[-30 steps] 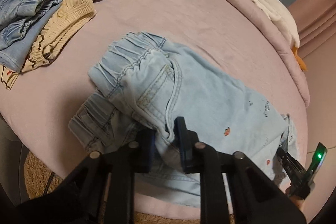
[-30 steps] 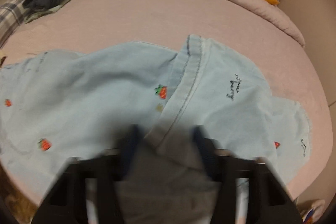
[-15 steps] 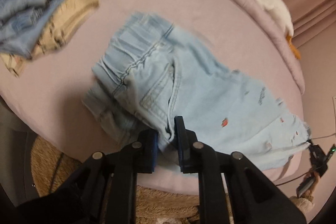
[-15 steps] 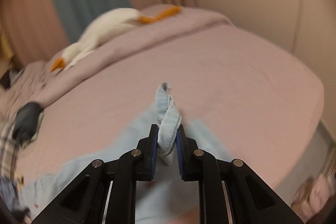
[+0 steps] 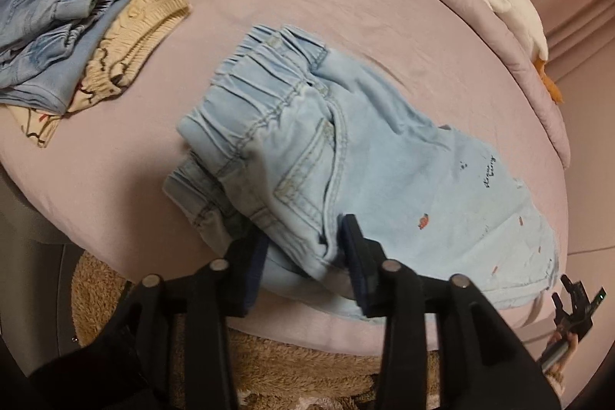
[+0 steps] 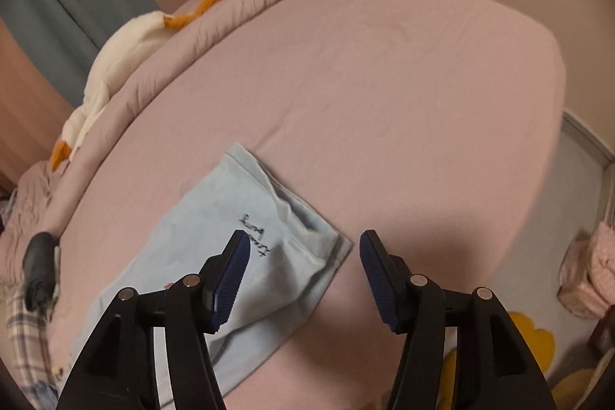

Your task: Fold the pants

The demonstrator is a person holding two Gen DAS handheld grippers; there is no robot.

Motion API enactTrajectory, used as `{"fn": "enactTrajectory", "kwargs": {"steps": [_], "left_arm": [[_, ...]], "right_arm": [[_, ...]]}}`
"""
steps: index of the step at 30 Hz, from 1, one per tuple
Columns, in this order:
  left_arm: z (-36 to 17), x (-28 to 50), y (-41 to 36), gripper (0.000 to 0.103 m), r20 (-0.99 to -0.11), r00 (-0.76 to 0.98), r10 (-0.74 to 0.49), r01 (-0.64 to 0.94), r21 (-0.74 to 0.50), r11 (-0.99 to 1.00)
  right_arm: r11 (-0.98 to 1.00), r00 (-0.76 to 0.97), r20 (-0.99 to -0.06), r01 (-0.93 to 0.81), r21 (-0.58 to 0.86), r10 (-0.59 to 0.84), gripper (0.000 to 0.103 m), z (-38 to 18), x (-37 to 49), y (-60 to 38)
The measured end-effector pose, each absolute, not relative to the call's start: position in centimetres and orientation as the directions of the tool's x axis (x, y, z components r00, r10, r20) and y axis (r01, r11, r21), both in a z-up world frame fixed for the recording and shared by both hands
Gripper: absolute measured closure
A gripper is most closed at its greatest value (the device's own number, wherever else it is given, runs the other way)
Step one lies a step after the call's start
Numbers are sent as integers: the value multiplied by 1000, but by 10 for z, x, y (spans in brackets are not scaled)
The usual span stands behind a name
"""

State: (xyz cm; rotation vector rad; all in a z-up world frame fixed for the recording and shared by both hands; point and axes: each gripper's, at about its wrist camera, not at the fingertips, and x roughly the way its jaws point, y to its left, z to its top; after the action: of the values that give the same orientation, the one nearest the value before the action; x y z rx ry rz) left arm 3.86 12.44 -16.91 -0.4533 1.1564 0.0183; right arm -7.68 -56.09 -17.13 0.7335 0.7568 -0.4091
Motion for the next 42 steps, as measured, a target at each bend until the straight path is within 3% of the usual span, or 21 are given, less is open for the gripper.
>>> {"fn": "enactTrajectory", "kwargs": {"steps": [5, 6, 7, 9, 11, 12, 18, 23, 26, 28, 29, 30, 38, 40, 41, 42], "left_arm": [[-176, 38, 129, 65, -877, 421, -232, -248, -357, 901], [-177, 37, 131, 72, -873, 425, -240, -249, -367, 896], [-179, 37, 132, 86, -863, 429, -268, -246, -396, 885], [-183, 38, 134, 88, -849, 425, -313, -266, -448, 854], [-176, 35, 135, 90, -843, 428, -324, -280, -465, 840], [-167, 31, 136, 90, -832, 441, -337, -270, -481, 834], [-159, 20, 130, 88, -829, 419, -371, -224, -490, 842], [-185, 23, 122, 84, -876, 366, -313, -233, -412, 881], [-176, 25, 116, 76, -890, 366, -273, -199, -361, 911], [-172, 25, 116, 70, -891, 370, -261, -185, -346, 920], [-170, 24, 116, 69, -892, 372, -258, -185, -343, 921], [-169, 23, 117, 67, -891, 375, -257, -192, -346, 918], [-171, 15, 124, 61, -892, 386, -235, -203, -331, 922], [-180, 7, 132, 68, -898, 374, -230, -210, -324, 922], [-183, 6, 132, 70, -900, 368, -233, -216, -327, 920], [-182, 8, 129, 71, -901, 369, -229, -219, -324, 920]], "right_arm": [[688, 659, -752, 548, 475, -6, 43, -195, -60, -552], [681, 632, -775, 572, 457, -10, 45, -204, -55, -555], [675, 616, -787, 592, 440, -27, 47, -210, -48, -561], [681, 617, -785, 600, 420, -58, 78, -215, -47, -561], [686, 634, -771, 585, 433, -54, 96, -211, -47, -561], [684, 651, -757, 581, 442, -63, 97, -202, -51, -560], [693, 713, -692, 555, 460, -112, 99, -172, -72, -567], [665, 604, -794, 621, 415, -69, 95, -216, -39, -573], [647, 609, -792, 622, 441, -46, 89, -223, -42, -579], [636, 601, -793, 652, 413, -100, 68, -213, -48, -581], [629, 578, -798, 687, 363, -170, 47, -206, -51, -582], [628, 570, -794, 702, 336, -213, 44, -200, -52, -582], [652, 633, -764, 632, 418, -124, 46, -196, -51, -576], [656, 608, -786, 639, 403, -109, 67, -208, -40, -576], [654, 590, -800, 647, 391, -106, 87, -215, -36, -578], [653, 584, -806, 649, 390, -99, 88, -218, -34, -578]]}}
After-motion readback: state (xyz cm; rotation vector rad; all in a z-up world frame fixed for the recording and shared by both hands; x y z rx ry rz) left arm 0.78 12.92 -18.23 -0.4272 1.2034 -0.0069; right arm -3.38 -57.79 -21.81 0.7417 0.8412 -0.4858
